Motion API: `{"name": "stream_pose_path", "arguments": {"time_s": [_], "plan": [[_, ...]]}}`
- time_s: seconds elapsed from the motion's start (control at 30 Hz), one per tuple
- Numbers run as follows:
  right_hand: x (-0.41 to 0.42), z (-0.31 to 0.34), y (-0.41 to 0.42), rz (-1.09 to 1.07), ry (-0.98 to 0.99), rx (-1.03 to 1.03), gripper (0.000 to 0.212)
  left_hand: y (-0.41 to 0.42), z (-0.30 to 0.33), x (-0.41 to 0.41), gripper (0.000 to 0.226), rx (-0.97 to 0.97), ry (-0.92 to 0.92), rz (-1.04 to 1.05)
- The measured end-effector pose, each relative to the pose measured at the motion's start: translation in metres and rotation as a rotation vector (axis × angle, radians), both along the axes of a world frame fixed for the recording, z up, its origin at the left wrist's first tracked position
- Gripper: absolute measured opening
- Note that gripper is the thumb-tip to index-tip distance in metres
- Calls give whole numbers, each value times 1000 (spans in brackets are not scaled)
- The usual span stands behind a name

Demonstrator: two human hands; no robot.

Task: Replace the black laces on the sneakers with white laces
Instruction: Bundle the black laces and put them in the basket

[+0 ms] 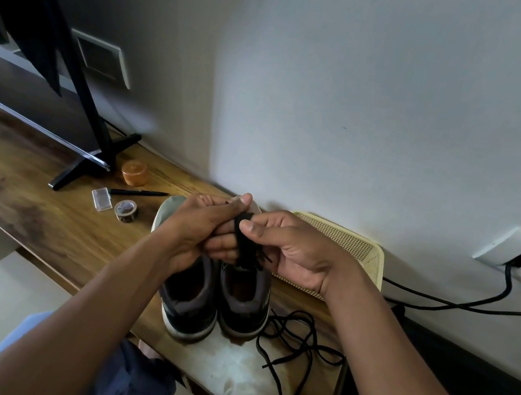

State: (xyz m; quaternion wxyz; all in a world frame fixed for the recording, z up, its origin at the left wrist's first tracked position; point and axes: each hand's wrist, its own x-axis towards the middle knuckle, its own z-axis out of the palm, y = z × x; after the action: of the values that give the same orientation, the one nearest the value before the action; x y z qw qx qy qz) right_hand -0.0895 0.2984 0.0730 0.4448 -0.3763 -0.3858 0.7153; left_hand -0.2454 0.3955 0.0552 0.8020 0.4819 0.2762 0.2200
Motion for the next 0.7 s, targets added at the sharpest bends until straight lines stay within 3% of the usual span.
{"name": "stream_pose_path", "arguments": {"time_s": [0.2, 0.27, 0.43, 0.6, 0.7], "plan": [[2, 3, -2, 49, -27, 32, 31, -1, -7, -2, 58, -67, -41, -103], [3, 5, -1, 16, -34, 57, 29, 0, -4, -2, 46, -45, -44, -97], [1, 10, 2, -66, 51, 103, 28, -6, 4, 1, 17, 19, -77, -5], [-6, 8, 4, -159, 176, 140, 31, -19, 6, 13, 20, 168, -123, 275], [-6, 7, 6, -214, 230, 171, 29, -21, 8, 14, 22, 216, -174, 260]]}}
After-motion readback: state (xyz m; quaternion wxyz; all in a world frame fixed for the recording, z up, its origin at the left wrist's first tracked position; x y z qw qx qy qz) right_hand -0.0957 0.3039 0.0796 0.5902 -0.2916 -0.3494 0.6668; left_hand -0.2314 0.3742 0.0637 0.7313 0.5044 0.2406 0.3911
